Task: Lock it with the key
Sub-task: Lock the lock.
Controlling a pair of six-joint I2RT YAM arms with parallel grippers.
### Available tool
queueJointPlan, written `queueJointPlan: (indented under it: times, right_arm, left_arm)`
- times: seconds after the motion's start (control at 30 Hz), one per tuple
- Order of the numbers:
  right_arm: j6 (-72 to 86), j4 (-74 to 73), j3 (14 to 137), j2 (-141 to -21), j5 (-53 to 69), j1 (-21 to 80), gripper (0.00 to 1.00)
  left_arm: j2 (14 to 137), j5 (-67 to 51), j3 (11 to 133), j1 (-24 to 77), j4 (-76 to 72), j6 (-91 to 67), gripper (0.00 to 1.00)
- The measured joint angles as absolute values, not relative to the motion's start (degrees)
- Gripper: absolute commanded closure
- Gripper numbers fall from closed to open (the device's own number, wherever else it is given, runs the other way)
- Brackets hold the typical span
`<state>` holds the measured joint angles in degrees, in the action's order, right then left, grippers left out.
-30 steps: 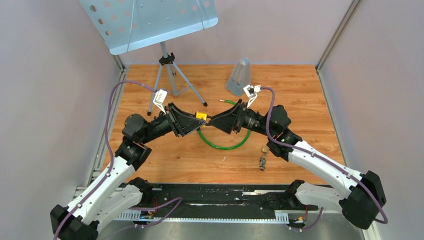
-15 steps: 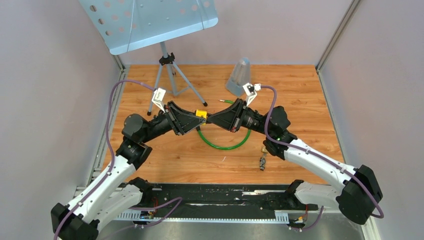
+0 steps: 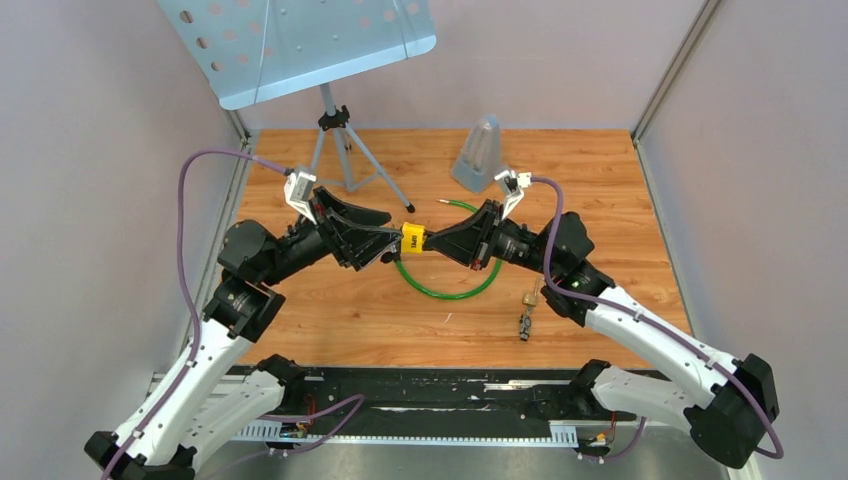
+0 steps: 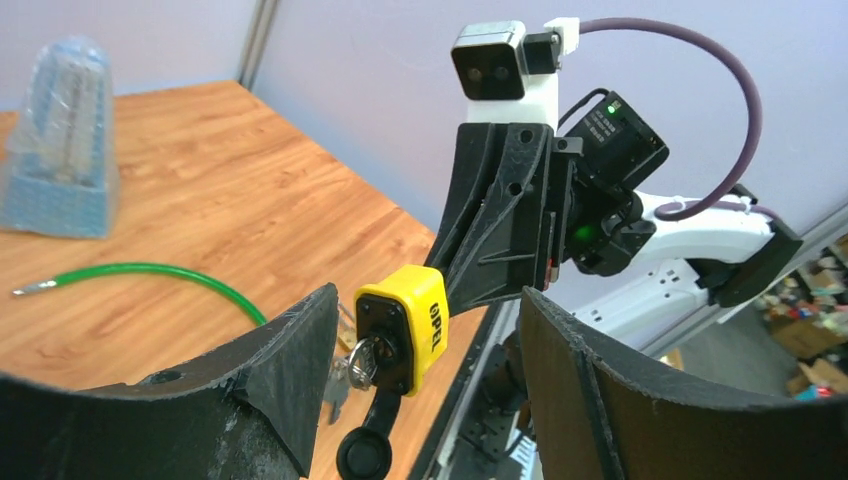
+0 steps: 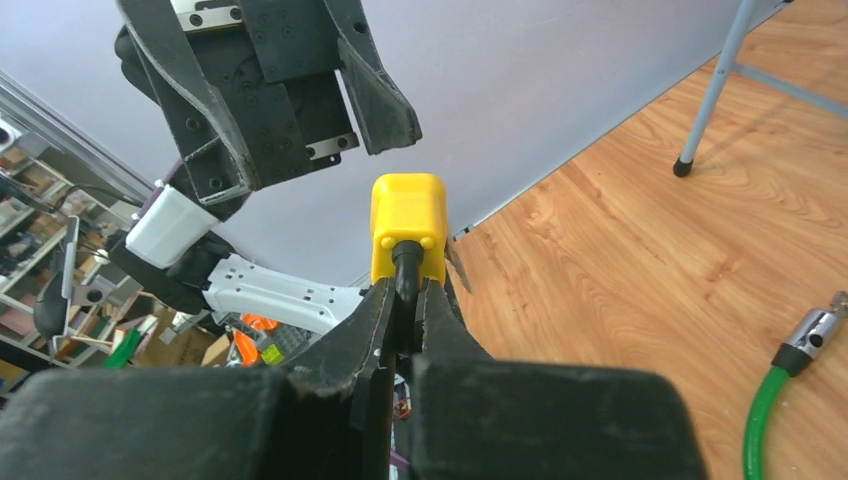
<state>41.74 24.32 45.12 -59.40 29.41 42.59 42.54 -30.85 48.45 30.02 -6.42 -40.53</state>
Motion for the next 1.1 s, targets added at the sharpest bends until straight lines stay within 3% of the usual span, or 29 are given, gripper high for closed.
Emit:
queueJointPlan:
  times: [0.3, 0.4, 0.63, 1.1]
  right_arm:
    - [37.2, 20.0, 45.7, -57.4, 32.9, 42.3, 1.00]
    - [35.7, 19.5, 45.7, -56.7, 34.8, 42.3, 1.00]
    - [31.9, 20.0, 45.7, -53.9, 39.3, 42.3, 1.00]
    - [28.1, 24.6, 42.7, -50.9, 42.7, 42.3, 1.00]
  left_arm:
    - [44.3, -33.4, 51.4, 30.0, 1.6, -32.0, 0.33]
    - [44.9, -35.7, 51.4, 30.0, 3.8, -30.3, 0.41]
    - [44.7, -45.0, 54.1, 30.0, 7.0, -27.1, 0.44]
    - [46.4, -54.3, 54.1, 30.0, 4.8, -27.6, 0.70]
